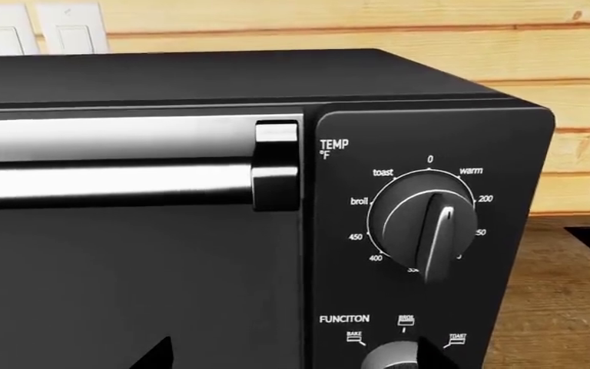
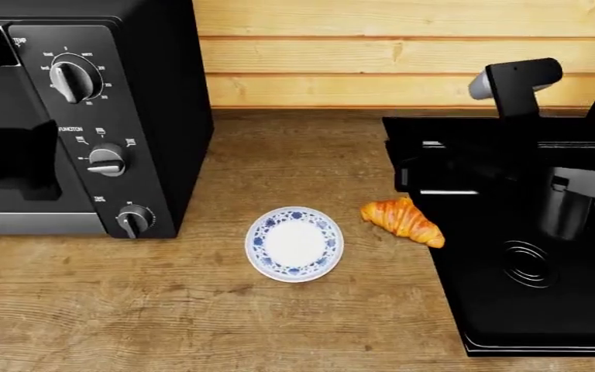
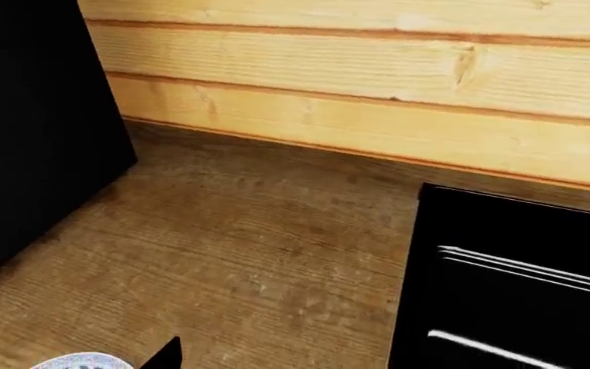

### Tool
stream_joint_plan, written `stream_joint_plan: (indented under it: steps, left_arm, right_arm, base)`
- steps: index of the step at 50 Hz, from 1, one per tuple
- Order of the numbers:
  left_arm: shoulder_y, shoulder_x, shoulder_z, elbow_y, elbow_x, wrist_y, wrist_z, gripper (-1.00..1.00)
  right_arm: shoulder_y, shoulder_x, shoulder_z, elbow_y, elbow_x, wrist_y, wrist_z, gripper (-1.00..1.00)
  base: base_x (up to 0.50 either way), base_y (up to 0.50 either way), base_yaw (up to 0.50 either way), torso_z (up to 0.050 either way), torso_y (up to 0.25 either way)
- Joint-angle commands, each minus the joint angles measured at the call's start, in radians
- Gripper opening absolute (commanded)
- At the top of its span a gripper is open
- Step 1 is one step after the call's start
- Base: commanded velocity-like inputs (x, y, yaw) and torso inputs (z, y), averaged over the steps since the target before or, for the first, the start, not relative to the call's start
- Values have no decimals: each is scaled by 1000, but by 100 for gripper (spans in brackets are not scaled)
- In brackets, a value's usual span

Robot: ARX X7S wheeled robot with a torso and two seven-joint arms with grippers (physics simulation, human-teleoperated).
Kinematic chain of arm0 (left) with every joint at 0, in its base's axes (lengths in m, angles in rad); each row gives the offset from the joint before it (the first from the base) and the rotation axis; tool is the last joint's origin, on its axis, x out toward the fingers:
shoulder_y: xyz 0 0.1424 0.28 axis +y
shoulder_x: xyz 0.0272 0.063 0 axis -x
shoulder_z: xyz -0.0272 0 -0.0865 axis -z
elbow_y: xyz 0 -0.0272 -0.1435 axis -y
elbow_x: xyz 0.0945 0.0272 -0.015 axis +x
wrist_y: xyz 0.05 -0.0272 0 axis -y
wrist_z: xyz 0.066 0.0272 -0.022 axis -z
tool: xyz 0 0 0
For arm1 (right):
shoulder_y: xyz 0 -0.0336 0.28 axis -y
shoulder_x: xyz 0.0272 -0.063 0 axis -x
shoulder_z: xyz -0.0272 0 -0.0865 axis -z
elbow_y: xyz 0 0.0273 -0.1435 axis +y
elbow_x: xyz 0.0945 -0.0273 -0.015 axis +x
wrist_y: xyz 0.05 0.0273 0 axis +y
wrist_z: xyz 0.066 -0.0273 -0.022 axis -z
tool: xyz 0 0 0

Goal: Place the pastries on the plates.

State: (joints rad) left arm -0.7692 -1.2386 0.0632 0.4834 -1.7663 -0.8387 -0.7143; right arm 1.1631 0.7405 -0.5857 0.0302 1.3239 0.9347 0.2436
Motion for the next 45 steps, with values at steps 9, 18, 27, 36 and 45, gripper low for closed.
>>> stream_joint_plan:
  steps: [9, 18, 27, 36, 45]
  left_arm:
    - [8, -7, -4, -6, 2, -7, 6, 100]
    - [-60, -3, 21, 12, -36, -37, -23, 100]
    - [21, -20, -30, 22, -35, -3, -11, 100]
    - [-10, -12, -17, 25, -45, -12, -26, 100]
    - [37, -19, -50, 29, -37, 8, -22, 100]
  right_arm:
    - [238, -99, -121, 229, 44, 280, -93, 100]
    - [347, -106, -164, 250, 81, 430, -70, 100]
    - [351, -114, -207, 277, 80, 469, -105, 100]
    - [330, -116, -228, 302, 86, 473, -126, 100]
    - [332, -114, -300, 340, -21, 413, -209, 100]
  base:
    - [0, 0, 0, 0, 0]
    - [0, 0, 0, 0, 0]
    - [0, 0, 0, 0, 0]
    - [0, 0, 0, 0, 0]
    - [0, 0, 0, 0, 0]
